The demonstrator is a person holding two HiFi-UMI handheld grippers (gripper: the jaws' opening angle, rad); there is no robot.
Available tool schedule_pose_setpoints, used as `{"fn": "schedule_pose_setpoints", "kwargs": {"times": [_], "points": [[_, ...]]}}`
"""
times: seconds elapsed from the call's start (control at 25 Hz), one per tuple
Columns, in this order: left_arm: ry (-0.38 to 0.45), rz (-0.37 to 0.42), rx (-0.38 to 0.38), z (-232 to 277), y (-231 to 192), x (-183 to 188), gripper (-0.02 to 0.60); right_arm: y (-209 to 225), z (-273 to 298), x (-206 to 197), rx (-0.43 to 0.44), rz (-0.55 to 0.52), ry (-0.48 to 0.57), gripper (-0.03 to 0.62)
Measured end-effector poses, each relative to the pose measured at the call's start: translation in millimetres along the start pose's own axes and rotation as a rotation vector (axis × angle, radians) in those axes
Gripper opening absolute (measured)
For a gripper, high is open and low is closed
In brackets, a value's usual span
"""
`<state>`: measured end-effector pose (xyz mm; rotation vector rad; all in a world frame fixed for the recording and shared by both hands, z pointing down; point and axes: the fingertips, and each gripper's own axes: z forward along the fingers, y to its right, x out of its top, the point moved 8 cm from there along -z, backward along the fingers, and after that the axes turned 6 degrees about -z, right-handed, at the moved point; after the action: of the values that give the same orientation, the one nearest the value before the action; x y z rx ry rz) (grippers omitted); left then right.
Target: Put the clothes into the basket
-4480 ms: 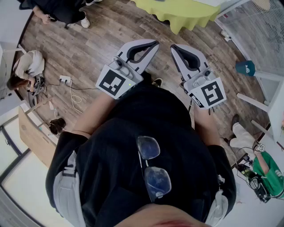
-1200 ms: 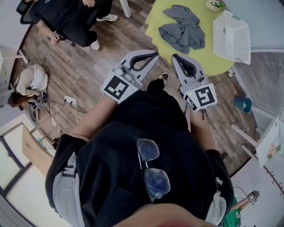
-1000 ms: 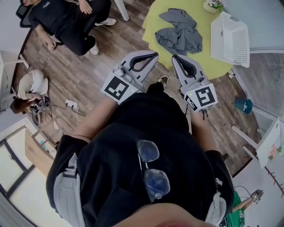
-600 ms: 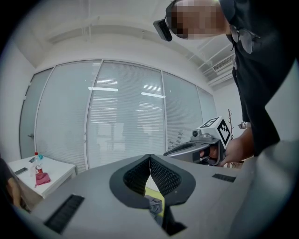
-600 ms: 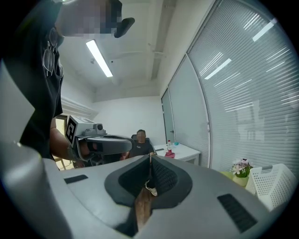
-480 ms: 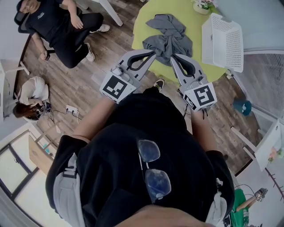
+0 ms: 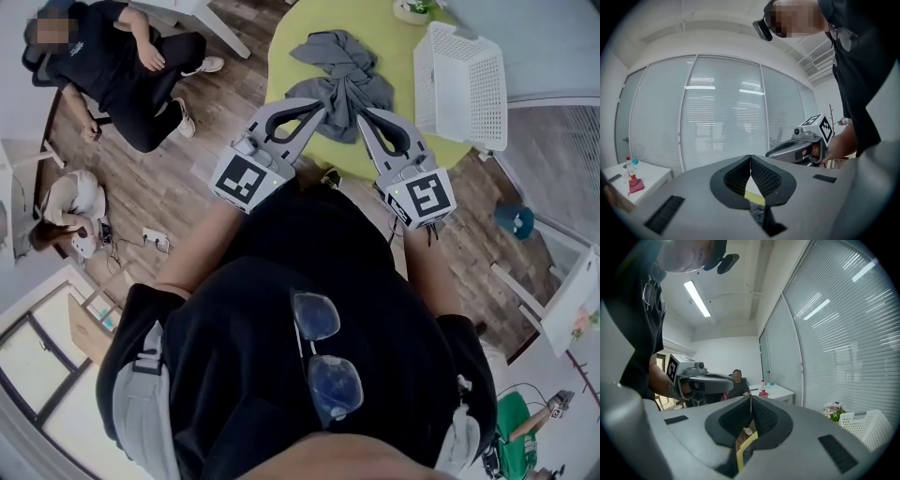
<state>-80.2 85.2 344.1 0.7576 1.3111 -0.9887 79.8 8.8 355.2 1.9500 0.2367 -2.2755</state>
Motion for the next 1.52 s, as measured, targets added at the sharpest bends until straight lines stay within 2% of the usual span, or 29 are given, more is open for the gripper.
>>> {"fn": "schedule_pose_setpoints", "kwargs": {"times": [0.2,0.4,0.64,0.76,0.92,1.12,1.24,1.44,1.52], "points": [[0.001,0.004,-0.047,21,-13,-1,0.011,14,2,-7,-0.041,0.006,-0.023,0.028],[0.002,0.008,-0.132,43,-33,-10,0.011,29,10,-19,-0.131,0.032,-0.068,0.028],[-0.036,0.026,-0.228,72,-64,-26,0.011,49,38,-32,-0.226,0.073,-0.117,0.028],[-0.072,0.009,-0.289,89,-82,-36,0.011,56,56,-41,-0.255,0.085,-0.160,0.028],[-0.091,0.007,-0.331,108,-105,-52,0.011,66,80,-59,-0.287,0.094,-0.247,0.029],[-0.113,0.069,-0.414,129,-121,-71,0.011,84,102,-89,-0.331,0.177,-0.329,0.031],[-0.136,0.037,-0.458,140,-133,-85,0.011,91,116,-105,-0.350,0.206,-0.377,0.032],[-0.171,0.020,-0.492,160,-157,-104,0.011,102,139,-134,-0.366,0.261,-0.462,0.052],[-0.183,0.014,-0.491,167,-165,-108,0.011,107,144,-149,-0.370,0.313,-0.501,0.106]]}}
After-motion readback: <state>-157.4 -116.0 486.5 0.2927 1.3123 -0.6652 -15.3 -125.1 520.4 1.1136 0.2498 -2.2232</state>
